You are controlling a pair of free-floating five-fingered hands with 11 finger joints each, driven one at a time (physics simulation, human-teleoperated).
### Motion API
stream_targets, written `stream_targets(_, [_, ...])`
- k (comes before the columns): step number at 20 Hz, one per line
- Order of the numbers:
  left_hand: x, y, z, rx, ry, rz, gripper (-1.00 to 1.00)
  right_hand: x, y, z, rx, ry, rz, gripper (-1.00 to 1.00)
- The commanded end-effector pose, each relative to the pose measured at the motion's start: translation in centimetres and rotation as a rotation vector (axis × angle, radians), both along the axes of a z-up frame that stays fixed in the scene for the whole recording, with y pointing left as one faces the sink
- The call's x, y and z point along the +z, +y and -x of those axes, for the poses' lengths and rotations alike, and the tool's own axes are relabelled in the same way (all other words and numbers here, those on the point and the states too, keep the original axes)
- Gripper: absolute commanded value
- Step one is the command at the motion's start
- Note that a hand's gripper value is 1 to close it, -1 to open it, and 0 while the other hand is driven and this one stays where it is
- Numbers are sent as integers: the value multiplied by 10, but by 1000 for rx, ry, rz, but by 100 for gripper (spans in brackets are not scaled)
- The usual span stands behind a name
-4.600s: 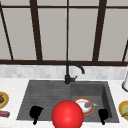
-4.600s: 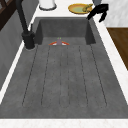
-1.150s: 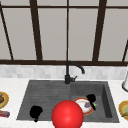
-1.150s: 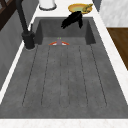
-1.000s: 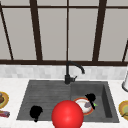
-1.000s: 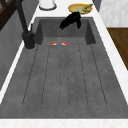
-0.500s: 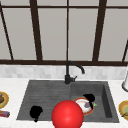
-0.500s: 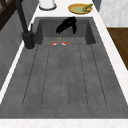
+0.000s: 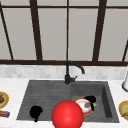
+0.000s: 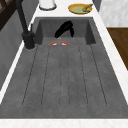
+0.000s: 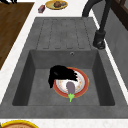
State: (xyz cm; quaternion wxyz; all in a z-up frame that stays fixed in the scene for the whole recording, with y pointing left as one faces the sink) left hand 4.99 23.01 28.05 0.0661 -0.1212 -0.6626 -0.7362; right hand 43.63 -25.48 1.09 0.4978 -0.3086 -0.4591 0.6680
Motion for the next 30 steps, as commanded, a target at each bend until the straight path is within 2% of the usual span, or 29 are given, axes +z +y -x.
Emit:
stream_targets(1, [0,0,0,0,0,0,0,0,-1,0,1,0,0,-100])
stream_targets(2, [0,0,0,0,0,0,0,-19,-7,0,23,7,2,-100])
stream_targets(3, [0,0,0,0,0,0,0,-36,-2,-4,2,41,2,-100])
stream_targets(8, [0,0,0,0,0,0,0,-66,0,-48,-6,71,-10,-100])
stream_targets(11, [0,0,0,0,0,0,0,-67,2,-55,-9,201,10,-100])
stream_targets(15, [0,0,0,0,0,0,0,-68,-2,-73,-17,296,10,-100])
stream_targets(17, [0,0,0,0,0,0,0,-80,-10,-83,-20,274,4,-100])
stream_targets(19, [0,0,0,0,0,0,0,-90,-3,-82,-23,259,30,-100])
stream_targets(20, [0,0,0,0,0,0,0,-86,-3,-89,-25,311,30,-100])
stream_targets(21, [0,0,0,0,0,0,0,-90,1,-91,-30,336,57,-100])
stream_targets(23, [0,0,0,0,0,0,0,-97,-3,-84,-27,326,70,-100])
stream_targets(26, [0,0,0,0,0,0,0,-101,7,-76,-38,301,93,-100])
stream_targets(27, [0,0,0,0,0,0,0,-100,9,-72,-32,308,97,100])
stream_targets(28, [0,0,0,0,0,0,0,-87,9,-75,-10,294,80,100])
stream_targets(30, [0,0,0,0,0,0,0,-71,8,-81,-11,241,65,100])
